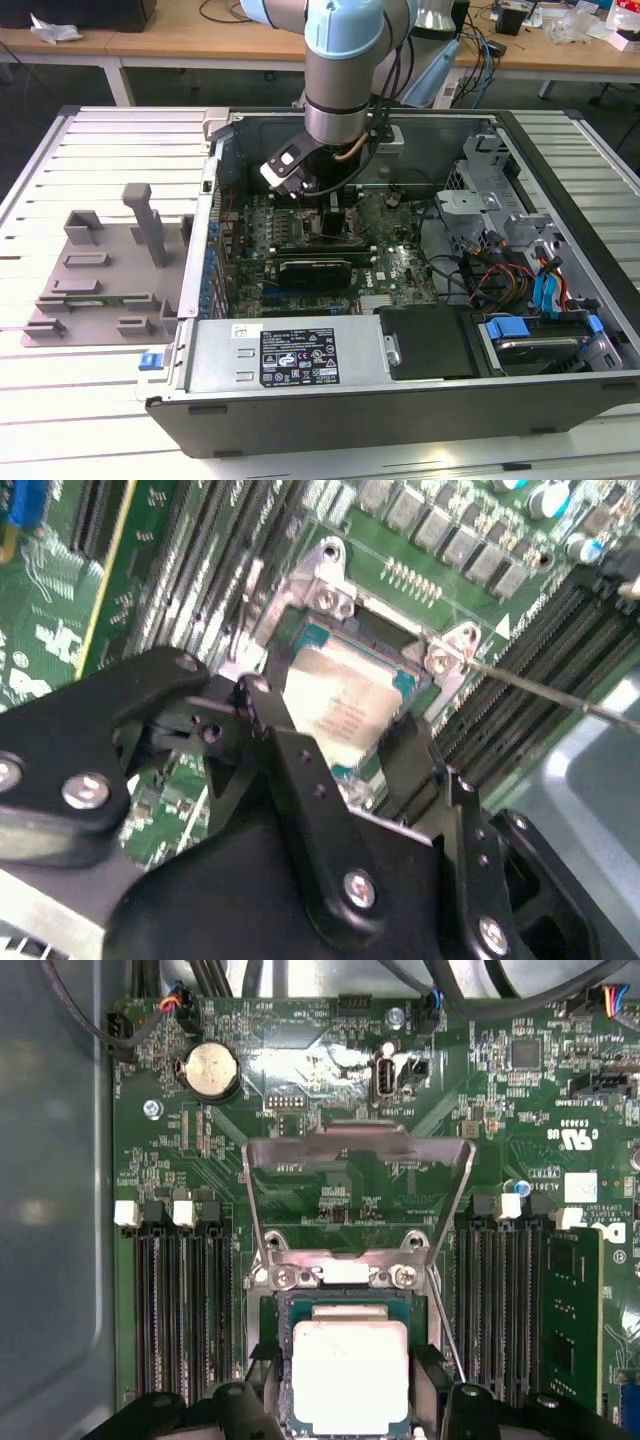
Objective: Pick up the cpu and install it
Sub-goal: 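Place the cpu into insertion slot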
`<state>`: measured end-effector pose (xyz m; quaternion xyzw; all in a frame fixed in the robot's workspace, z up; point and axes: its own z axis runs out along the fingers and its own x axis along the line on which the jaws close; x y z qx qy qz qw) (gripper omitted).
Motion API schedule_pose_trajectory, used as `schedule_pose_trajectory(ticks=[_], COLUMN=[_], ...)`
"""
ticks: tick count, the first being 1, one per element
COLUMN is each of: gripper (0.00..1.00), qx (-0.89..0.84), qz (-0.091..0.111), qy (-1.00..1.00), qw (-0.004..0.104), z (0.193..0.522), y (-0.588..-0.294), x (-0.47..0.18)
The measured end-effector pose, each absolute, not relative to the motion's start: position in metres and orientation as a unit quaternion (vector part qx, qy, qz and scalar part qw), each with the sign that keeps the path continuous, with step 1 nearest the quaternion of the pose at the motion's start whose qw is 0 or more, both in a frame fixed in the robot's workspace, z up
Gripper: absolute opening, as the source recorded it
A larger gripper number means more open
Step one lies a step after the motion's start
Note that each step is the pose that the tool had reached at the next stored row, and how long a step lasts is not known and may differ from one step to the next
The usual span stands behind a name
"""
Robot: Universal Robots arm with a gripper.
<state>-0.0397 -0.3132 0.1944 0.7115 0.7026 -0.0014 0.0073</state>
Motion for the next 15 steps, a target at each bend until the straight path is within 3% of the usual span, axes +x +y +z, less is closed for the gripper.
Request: schedule_pose_trajectory(ticks=[15], gripper=[0.62], qx=[0.712], qz=[-0.001], qy=[0.703], qw=[0.007], z=[0.207], y=[-0.313], x=[-0.04])
